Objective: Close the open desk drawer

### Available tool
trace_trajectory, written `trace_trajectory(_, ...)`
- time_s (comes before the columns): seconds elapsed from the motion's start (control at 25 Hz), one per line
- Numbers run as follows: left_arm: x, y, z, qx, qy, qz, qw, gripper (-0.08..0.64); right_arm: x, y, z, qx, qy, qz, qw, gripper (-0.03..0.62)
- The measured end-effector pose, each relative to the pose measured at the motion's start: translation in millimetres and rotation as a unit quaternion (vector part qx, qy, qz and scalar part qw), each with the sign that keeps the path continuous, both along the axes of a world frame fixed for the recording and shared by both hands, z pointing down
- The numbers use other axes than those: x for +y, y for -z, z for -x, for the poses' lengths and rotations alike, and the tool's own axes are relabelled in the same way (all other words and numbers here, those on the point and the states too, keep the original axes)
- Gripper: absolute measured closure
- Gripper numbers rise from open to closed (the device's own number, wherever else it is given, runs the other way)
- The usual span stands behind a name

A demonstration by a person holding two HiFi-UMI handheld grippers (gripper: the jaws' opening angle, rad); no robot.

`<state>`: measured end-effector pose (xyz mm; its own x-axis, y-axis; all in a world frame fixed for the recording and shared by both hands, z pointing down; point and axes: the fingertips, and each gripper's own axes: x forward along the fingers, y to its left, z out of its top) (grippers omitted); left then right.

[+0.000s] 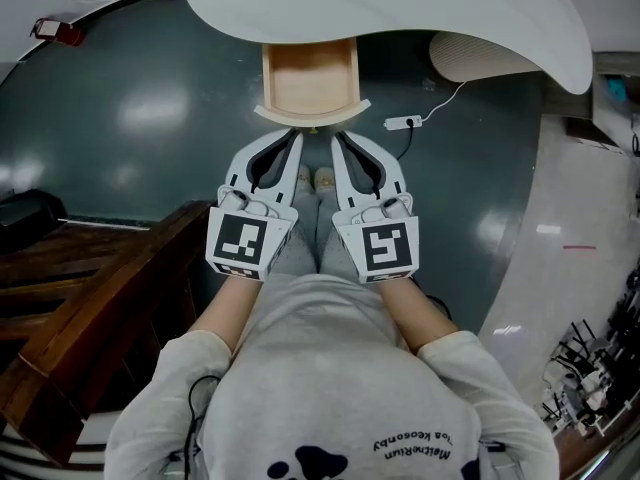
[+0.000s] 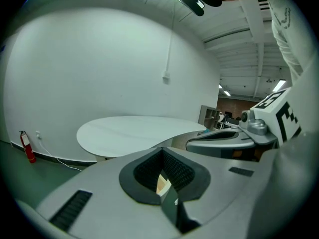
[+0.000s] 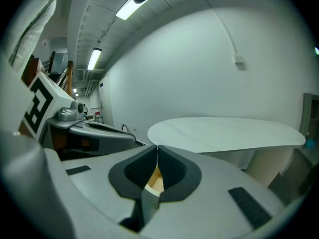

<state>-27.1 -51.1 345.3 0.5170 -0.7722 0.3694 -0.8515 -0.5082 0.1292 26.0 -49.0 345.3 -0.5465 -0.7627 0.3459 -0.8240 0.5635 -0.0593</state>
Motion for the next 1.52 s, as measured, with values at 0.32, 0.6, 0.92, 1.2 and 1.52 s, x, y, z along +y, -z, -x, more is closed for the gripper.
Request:
trace_trajectory(0.32, -3, -36, 5, -0.004, -0.011, 0.020, 0.9997, 0.549, -1, -48, 5, 0.008, -0.011, 0.030, 0.999, 0.574)
trace_trajectory(0.6, -2, -68, 8, 0.004, -0.012, 0.035, 0.9993, 0.549, 2, -83, 13, 0.015, -0.021, 0.056, 0.998, 0.574)
trace_trajectory(0.92, 3, -111, 11, 0.011, -0.018, 0.062, 0.9979, 0.549, 7, -127, 24, 0.024, -0.023, 0.089, 0.995, 0.574)
trace_trajectory(1.2, 5, -145, 16, 0.006, -0.017, 0.079, 0.9967, 0.549, 7, -164, 24, 0.033, -0.028, 0.109, 0.993, 0.572)
trace_trajectory(1.52, 8, -177, 21, 0.002, -0.024, 0.100, 0.9947, 0.549, 7, -206, 29, 0.037, -0.037, 0.151, 0.987, 0.521)
